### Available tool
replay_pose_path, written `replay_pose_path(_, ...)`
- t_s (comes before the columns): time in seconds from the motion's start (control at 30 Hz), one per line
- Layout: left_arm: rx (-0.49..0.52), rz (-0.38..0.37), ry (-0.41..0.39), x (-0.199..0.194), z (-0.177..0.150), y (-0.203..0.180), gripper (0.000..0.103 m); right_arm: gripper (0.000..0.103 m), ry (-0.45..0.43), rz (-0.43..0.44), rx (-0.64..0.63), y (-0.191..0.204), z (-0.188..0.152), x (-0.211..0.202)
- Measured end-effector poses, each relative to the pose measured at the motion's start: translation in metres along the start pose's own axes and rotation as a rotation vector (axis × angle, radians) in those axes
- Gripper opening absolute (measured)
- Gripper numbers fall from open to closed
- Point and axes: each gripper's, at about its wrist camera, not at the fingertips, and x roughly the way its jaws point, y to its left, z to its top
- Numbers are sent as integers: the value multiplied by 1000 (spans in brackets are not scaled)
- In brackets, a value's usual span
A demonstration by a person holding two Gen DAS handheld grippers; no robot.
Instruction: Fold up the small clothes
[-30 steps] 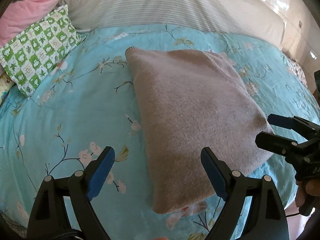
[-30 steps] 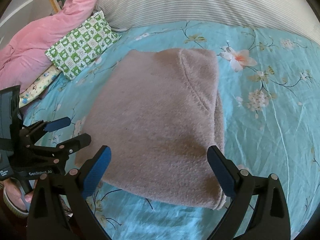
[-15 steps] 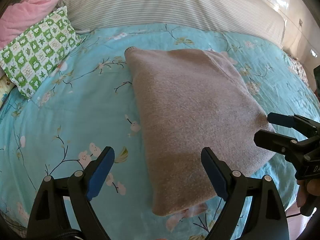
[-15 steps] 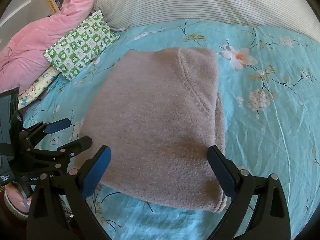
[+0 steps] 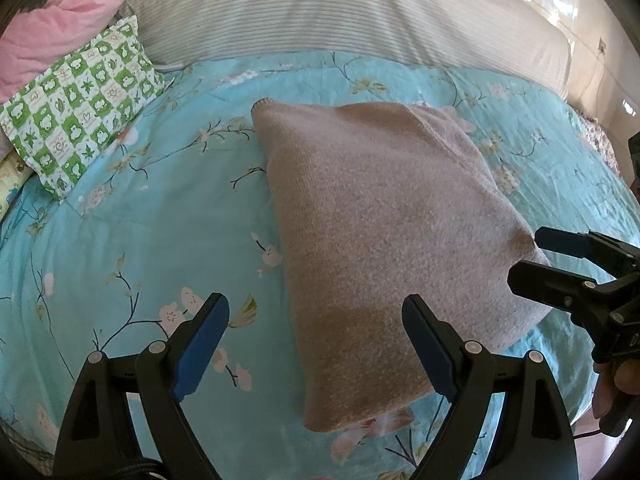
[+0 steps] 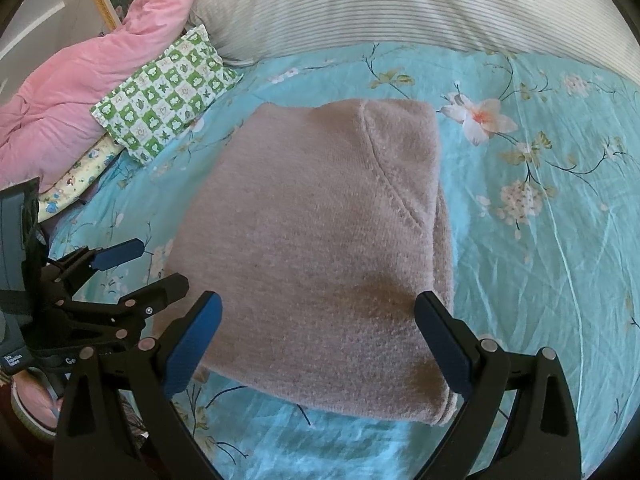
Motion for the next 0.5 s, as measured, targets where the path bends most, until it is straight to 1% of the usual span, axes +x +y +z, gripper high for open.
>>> replay_pose_path(0.5,-4,-8,-15,-4,0,1,89,97,-4,2,0,0,2,-1)
